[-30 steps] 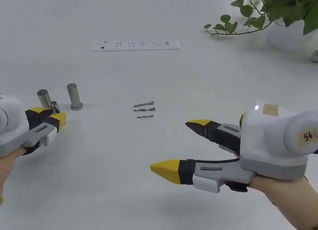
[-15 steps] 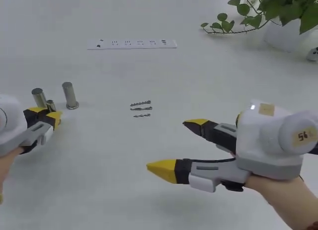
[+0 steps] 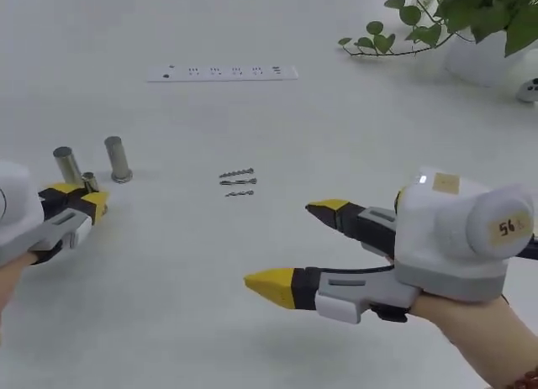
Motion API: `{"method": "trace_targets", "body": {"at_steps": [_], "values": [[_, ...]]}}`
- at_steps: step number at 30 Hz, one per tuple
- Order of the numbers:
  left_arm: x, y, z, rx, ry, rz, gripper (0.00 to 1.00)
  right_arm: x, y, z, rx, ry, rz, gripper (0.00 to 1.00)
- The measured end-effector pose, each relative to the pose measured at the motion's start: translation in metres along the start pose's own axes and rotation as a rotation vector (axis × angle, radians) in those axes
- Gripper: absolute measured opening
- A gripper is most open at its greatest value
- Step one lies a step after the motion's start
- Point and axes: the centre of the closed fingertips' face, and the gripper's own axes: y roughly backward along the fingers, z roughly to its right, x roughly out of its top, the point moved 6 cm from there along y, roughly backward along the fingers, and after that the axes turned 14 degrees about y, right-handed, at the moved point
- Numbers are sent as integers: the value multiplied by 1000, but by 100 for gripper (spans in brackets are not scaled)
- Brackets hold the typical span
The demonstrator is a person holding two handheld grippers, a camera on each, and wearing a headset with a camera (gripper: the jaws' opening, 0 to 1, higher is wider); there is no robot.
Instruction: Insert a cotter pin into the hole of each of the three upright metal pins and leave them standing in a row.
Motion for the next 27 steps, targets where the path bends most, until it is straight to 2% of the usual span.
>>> {"method": "trace_targets", "body": {"at_steps": [7,14,27], "values": [[-2,6,9,-26,-14,-9,7,-2,-1,-2,6,-2,-3,77],[-9,14,20,-55,-40,-34,7,1,-1,-4,11,7,3,77],[-15,28,31,-78,-50,-49,7,3,2,-9,21,17,8,76]]}}
